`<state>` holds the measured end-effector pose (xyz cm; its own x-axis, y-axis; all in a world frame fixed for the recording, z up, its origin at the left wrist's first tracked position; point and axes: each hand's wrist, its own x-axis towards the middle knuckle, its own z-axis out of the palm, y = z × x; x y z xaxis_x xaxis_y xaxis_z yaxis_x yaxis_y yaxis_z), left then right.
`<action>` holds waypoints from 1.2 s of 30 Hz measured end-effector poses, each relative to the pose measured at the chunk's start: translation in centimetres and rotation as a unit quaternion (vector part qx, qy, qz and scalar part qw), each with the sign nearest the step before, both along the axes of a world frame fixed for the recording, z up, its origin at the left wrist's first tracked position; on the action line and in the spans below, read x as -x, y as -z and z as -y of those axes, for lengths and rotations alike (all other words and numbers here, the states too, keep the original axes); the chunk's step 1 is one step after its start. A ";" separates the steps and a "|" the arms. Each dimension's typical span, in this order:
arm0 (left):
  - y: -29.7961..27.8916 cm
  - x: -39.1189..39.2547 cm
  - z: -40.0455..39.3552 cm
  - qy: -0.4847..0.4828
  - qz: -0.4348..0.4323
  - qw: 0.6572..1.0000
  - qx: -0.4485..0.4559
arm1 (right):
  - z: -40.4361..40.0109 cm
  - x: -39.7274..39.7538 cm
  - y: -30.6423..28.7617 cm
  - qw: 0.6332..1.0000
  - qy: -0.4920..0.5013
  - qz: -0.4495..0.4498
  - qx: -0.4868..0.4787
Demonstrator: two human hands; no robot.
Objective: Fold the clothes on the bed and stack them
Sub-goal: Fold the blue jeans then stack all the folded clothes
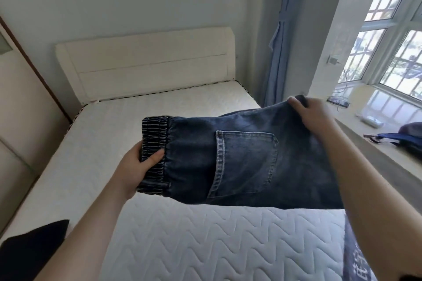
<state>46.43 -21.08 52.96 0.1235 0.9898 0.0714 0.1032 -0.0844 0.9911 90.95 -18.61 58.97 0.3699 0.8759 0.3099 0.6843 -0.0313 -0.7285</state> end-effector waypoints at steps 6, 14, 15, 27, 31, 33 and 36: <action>10.5 4.6 5.4 -0.071 -0.066 0.991 0.093 | -0.2 4.6 13.5 0.962 -0.114 0.000 0.249; 18.9 8.2 12.7 -0.163 -0.115 0.962 0.187 | 0.4 10.7 25.3 0.911 -0.199 -0.043 0.359; 19.4 8.8 13.4 -0.172 -0.113 0.959 0.195 | 0.2 11.5 25.8 0.907 -0.210 -0.043 0.362; 25.3 17.4 20.5 -0.241 -0.065 0.917 0.311 | -1.8 24.5 31.4 0.878 -0.286 -0.012 0.383; 29.2 21.7 21.7 -0.263 -0.004 0.893 0.364 | -1.5 29.8 34.6 0.865 -0.290 0.009 0.409; 31.7 24.2 21.8 -0.260 0.008 0.884 0.389 | -1.5 32.5 36.7 0.865 -0.282 0.015 0.415; 35.7 27.8 21.3 -0.264 0.015 0.867 0.422 | -2.2 36.5 40.8 0.867 -0.279 0.010 0.412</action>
<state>18.60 -42.38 17.31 -0.3522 0.6094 -0.7103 -0.1196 0.7234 0.6800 54.44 -16.41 18.14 -0.1815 0.8442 -0.5043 0.7730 -0.1945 -0.6038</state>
